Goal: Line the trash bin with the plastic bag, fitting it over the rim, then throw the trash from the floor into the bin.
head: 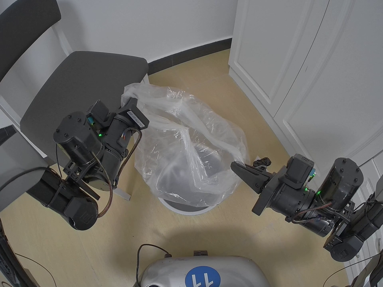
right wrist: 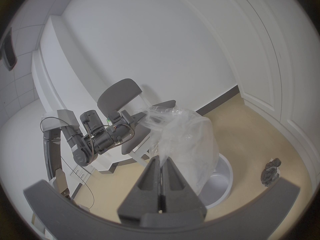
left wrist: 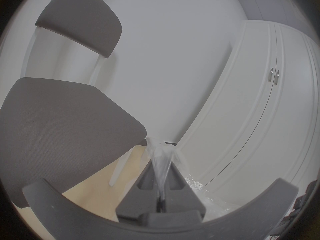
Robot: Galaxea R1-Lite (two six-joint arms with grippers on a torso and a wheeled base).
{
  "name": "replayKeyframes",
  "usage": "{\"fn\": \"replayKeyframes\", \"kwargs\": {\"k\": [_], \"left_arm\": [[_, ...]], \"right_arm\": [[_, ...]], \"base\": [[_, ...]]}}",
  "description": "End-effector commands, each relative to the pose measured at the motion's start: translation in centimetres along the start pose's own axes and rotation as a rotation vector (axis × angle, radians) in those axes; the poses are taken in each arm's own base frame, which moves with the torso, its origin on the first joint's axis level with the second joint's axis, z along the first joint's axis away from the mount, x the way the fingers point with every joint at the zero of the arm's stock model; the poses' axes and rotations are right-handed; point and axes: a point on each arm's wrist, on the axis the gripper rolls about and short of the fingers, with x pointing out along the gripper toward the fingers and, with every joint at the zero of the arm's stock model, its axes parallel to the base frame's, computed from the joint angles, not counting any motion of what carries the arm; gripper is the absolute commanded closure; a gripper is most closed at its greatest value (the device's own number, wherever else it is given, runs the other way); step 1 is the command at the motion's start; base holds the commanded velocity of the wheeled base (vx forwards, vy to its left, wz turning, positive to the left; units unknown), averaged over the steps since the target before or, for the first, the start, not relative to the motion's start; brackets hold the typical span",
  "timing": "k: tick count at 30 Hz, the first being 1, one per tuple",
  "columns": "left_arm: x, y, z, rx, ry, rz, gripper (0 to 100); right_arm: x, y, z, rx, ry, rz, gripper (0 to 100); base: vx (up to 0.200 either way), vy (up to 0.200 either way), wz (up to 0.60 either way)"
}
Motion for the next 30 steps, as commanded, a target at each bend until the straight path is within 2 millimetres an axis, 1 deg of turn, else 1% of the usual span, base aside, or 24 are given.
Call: {"fn": "replayKeyframes", "kwargs": {"k": [1,2,4,5,7,11,12,13,15,16,18,19,20,21,22,23,26,30], "left_arm": [[0.0,-0.3,-0.1,-0.006,0.000,-0.009,100],[0.1,-0.3,-0.2,-0.010,-0.002,-0.009,100],[0.2,-0.4,-0.2,-0.011,-0.002,-0.009,100],[0.3,-0.3,0.0,-0.017,-0.010,-0.008,100],[0.4,-0.3,0.0,-0.023,-0.012,-0.007,100],[0.5,-0.1,-0.7,-0.030,0.004,-0.001,100],[0.7,0.2,-1.3,-0.029,0.015,0.006,100],[0.7,0.2,-1.3,-0.029,0.015,0.006,100],[1.0,0.7,-2.8,-0.032,0.045,0.020,100],[1.1,0.8,-2.9,-0.033,0.046,0.021,100],[1.2,1.5,-4.9,-0.030,0.089,0.039,100],[1.2,1.5,-4.9,-0.030,0.089,0.039,100],[1.3,1.9,-6.1,-0.023,0.116,0.051,100],[1.3,2.0,-6.2,-0.022,0.117,0.052,100],[1.3,2.3,-7.2,-0.014,0.140,0.061,100],[1.3,2.5,-7.7,-0.010,0.152,0.065,100],[1.2,2.9,-8.4,-0.004,0.171,0.074,100],[1.2,3.1,-8.9,-0.002,0.179,0.079,100]], "right_arm": [[0.3,-0.8,0.5,-0.007,-0.034,-0.022,100],[0.6,-1.3,0.6,-0.010,-0.041,-0.036,100],[0.7,-1.4,0.6,-0.011,-0.044,-0.042,100],[0.9,-2.0,0.7,-0.014,-0.052,-0.057,100],[1.2,-2.5,0.4,-0.014,-0.045,-0.071,100],[1.8,-3.3,0.0,-0.010,-0.038,-0.092,100],[2.0,-3.7,-0.5,-0.006,-0.025,-0.102,100],[2.0,-3.7,-0.5,-0.006,-0.025,-0.102,100],[2.4,-4.1,-1.1,-0.002,-0.008,-0.113,100],[2.5,-4.2,-1.3,-0.001,-0.005,-0.114,100],[2.7,-5.0,-2.0,0.001,0.016,-0.137,100],[2.7,-5.0,-2.0,0.001,0.016,-0.137,100],[3.0,-5.6,-2.9,0.004,0.039,-0.154,100],[3.0,-5.7,-2.9,0.005,0.041,-0.154,100],[3.3,-6.2,-3.7,0.008,0.059,-0.167,100],[3.5,-6.4,-4.0,0.009,0.068,-0.170,100],[3.7,-6.8,-5.1,0.015,0.097,-0.178,100],[3.9,-7.0,-5.9,0.019,0.119,-0.183,100]], "base": [[0.000,0.000,0.00],[0.000,0.000,0.00],[0.000,0.000,0.00],[0.000,0.000,0.00],[0.000,0.000,0.00],[0.000,0.000,0.00],[0.000,0.000,0.00],[0.000,0.000,0.00],[0.000,0.000,0.00],[0.000,0.000,0.00],[0.000,0.000,0.00],[0.000,0.000,0.00],[0.000,0.000,0.00],[0.000,0.000,0.00],[0.000,0.000,0.00],[0.000,0.000,0.00],[0.000,0.000,0.00],[0.000,0.000,0.00]]}}
